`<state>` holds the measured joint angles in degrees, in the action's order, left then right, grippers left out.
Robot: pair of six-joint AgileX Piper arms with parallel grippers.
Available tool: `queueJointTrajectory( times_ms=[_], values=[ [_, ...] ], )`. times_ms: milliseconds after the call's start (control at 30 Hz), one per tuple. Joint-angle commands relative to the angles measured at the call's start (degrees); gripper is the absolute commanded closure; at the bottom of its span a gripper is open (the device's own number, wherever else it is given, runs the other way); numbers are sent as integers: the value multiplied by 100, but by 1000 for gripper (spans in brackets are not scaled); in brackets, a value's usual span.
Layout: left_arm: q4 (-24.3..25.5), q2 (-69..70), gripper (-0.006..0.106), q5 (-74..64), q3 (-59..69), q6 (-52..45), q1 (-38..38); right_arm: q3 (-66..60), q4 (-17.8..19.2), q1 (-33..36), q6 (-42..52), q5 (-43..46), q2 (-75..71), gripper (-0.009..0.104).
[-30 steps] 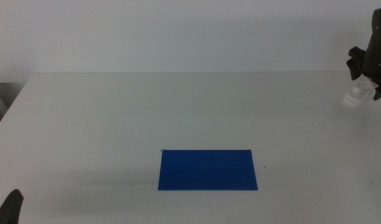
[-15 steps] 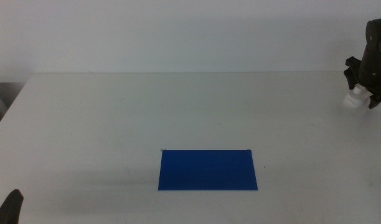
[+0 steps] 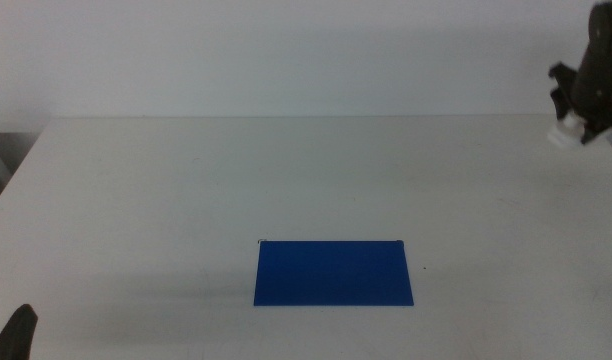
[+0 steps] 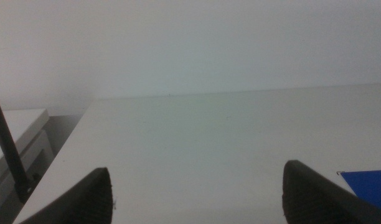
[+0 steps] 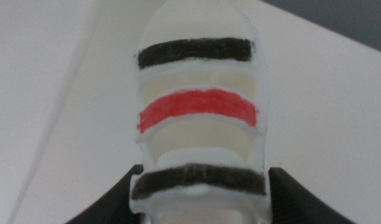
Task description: Use one arm to grab the shoe from the table and place it on the mat.
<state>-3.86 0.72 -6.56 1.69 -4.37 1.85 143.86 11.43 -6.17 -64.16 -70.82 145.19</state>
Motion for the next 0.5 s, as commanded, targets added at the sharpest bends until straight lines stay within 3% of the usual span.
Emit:
queueJointTrajectory(
  times_ms=[0,467],
  values=[
    [-55,77,7,472,40,27,25,-27,270,168,23,-321,-820,98],
    [-55,77,7,472,40,27,25,-2772,698,1533,-1028,-305,-3161,98]
  ],
)
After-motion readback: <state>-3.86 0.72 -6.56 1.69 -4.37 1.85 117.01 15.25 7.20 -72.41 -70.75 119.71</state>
